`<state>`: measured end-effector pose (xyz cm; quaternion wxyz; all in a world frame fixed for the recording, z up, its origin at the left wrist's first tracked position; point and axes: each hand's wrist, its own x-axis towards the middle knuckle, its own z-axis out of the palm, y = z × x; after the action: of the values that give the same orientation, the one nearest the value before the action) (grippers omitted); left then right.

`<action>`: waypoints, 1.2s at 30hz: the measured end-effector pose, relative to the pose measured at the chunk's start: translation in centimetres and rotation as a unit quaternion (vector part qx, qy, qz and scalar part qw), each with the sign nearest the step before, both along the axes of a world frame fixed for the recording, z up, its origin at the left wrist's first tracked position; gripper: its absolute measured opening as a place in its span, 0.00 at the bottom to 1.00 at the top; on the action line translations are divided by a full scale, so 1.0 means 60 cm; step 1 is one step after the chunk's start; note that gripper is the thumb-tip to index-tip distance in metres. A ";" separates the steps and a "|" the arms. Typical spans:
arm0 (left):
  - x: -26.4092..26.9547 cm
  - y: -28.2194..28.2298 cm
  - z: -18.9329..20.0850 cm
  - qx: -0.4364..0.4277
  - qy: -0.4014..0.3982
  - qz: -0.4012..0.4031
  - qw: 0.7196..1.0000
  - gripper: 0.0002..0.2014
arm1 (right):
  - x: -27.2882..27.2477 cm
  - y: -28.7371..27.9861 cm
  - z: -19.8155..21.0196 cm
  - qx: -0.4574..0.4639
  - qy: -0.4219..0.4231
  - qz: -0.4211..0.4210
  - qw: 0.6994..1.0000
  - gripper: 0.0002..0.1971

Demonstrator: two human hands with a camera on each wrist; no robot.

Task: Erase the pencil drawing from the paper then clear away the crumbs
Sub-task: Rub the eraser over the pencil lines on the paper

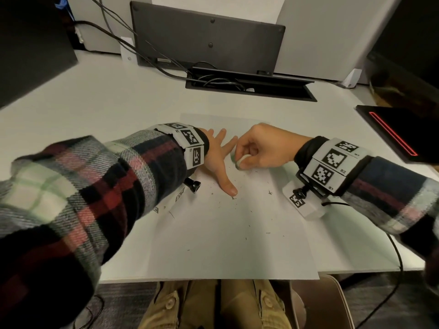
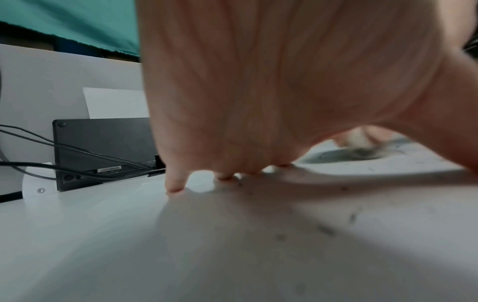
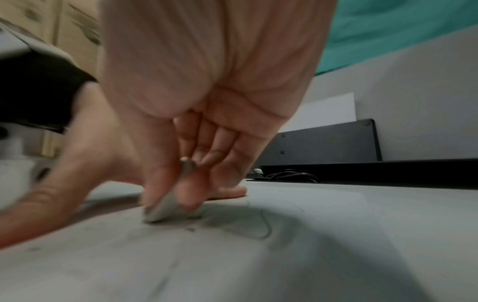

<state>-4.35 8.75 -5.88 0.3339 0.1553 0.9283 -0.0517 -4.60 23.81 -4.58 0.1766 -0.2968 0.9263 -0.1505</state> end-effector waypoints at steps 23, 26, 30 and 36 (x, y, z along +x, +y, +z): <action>-0.001 -0.015 0.008 0.044 -0.006 -0.007 0.999 0.56 | -0.023 0.017 0.006 -0.049 -0.002 -0.012 0.999 0.07; -0.002 -0.015 0.006 0.046 -0.009 -0.005 0.999 0.57 | -0.021 0.012 0.007 -0.039 -0.004 -0.004 0.999 0.07; -0.002 -0.016 0.006 0.046 -0.011 -0.002 0.999 0.57 | -0.012 0.006 0.006 -0.040 -0.046 0.008 0.998 0.06; -0.003 -0.014 0.007 0.040 -0.007 -0.003 0.999 0.58 | -0.018 0.006 0.006 -0.045 -0.039 -0.004 0.998 0.06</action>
<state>-4.52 7.92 -5.47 0.3341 0.1721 0.9266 -0.0145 -5.68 24.15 -4.21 0.1990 -0.2945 0.9121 -0.2042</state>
